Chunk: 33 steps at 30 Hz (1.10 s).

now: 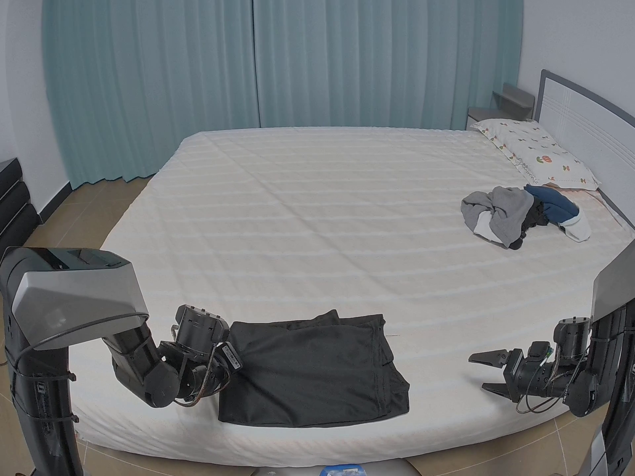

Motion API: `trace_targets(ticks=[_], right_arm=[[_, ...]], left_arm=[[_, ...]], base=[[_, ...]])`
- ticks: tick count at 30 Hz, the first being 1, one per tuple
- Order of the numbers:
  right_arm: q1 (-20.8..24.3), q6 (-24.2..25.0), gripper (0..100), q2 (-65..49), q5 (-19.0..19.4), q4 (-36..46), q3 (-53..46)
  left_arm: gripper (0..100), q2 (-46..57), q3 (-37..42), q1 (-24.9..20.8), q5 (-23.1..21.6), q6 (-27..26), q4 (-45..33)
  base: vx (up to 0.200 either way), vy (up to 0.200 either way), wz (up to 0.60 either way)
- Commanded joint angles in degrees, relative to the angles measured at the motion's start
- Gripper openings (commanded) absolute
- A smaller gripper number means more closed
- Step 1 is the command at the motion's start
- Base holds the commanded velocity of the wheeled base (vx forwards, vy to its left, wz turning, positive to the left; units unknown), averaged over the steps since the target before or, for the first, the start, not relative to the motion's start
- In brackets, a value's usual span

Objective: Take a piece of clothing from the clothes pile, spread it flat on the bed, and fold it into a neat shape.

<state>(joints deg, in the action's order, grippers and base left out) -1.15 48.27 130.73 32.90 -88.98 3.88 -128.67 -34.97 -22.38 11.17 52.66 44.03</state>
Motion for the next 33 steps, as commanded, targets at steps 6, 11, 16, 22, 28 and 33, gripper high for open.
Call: trace_targets(ticks=[6, 11, 16, 22, 28, 33], right_arm=[[0.0, -0.02, 100, 0.14, -0.03, -0.58, -0.01], [0.09, -0.11, 100, 0.14, -0.03, -0.58, -0.01], [0.0, -0.2, 100, 0.05, -0.03, -0.58, -0.01], [1.59, -1.25, 100, -4.43, -3.11, -0.58, 0.08], [2.38, -4.68, 100, -12.69, -7.94, -0.58, -0.27], [2.11, -10.75, 100, -22.45, -8.47, -0.49, -3.79]], left_arm=[[0, -0.35, -0.01, -0.29, 0.08, 0.16, 0.09], [100, -0.09, 0.35, -0.73, 0.08, 0.25, 0.0], [100, 0.26, 0.52, -1.08, 0.08, 0.25, 0.09], [100, 4.48, 0.7, 0.32, 0.17, 0.07, 0.0], [100, 14.33, 2.46, 2.08, -0.53, -5.47, 0.0], [100, 19.95, 5.0, 2.96, 0.26, -7.05, 0.53]], base=[[0.0, 0.0, 0.0], [0.0, 0.0, 0.0], [0.0, 0.0, 0.0], [0.0, 0.0, 0.0], [0.0, 0.0, 0.0], [0.0, 0.0, 0.0]])
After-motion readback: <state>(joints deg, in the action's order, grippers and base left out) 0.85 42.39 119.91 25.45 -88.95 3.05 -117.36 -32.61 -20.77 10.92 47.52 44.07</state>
